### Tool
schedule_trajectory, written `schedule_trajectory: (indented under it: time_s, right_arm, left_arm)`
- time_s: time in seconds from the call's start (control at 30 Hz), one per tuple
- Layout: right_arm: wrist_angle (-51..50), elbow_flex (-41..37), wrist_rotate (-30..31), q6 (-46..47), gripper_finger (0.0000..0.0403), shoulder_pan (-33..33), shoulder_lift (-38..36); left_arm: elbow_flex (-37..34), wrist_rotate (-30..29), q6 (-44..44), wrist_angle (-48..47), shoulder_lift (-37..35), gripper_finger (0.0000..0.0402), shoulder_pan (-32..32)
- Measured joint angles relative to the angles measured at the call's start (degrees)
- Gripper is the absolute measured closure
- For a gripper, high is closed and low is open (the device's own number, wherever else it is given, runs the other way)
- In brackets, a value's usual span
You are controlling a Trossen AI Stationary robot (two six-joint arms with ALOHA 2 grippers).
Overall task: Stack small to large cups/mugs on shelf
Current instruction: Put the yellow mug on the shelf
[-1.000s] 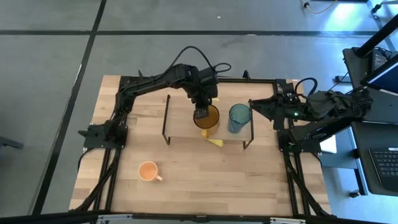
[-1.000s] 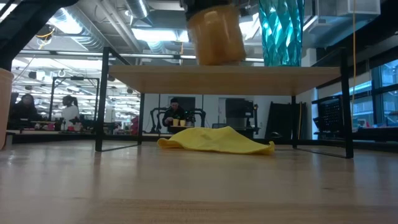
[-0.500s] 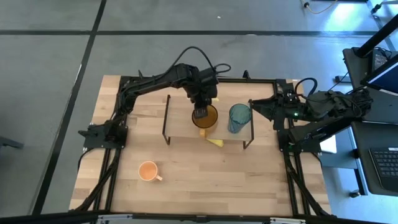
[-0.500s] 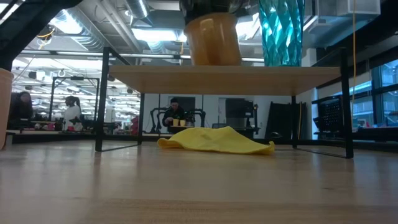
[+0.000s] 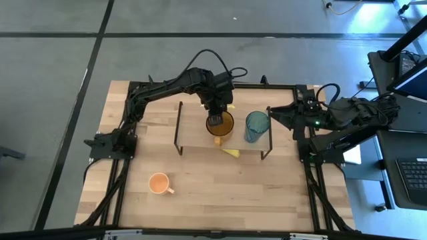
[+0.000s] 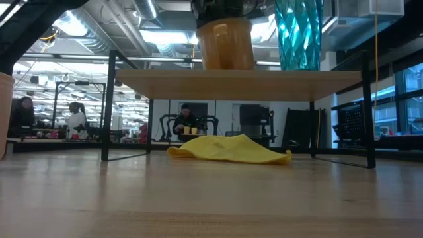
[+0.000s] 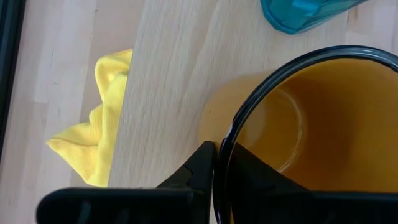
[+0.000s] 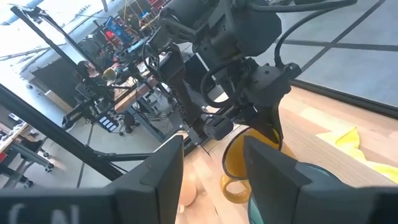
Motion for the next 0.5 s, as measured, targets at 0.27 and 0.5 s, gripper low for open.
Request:
schedule_trajectory:
  time_s: [0.27, 0.5]
  right_arm:
    - [-0.24, 0.00, 0.00, 0.00, 0.0235, 0.01, 0.00]
    - [-0.62, 0.00, 0.83, -0.17, 0.0235, 0.00, -0.02]
  left_arm:
    - [0.02, 0.67, -0.16, 0.21, 0.02, 0.0357, -0.04]
    - [0.02, 0.58, -0.09, 0.55, 0.02, 0.0331, -0.02]
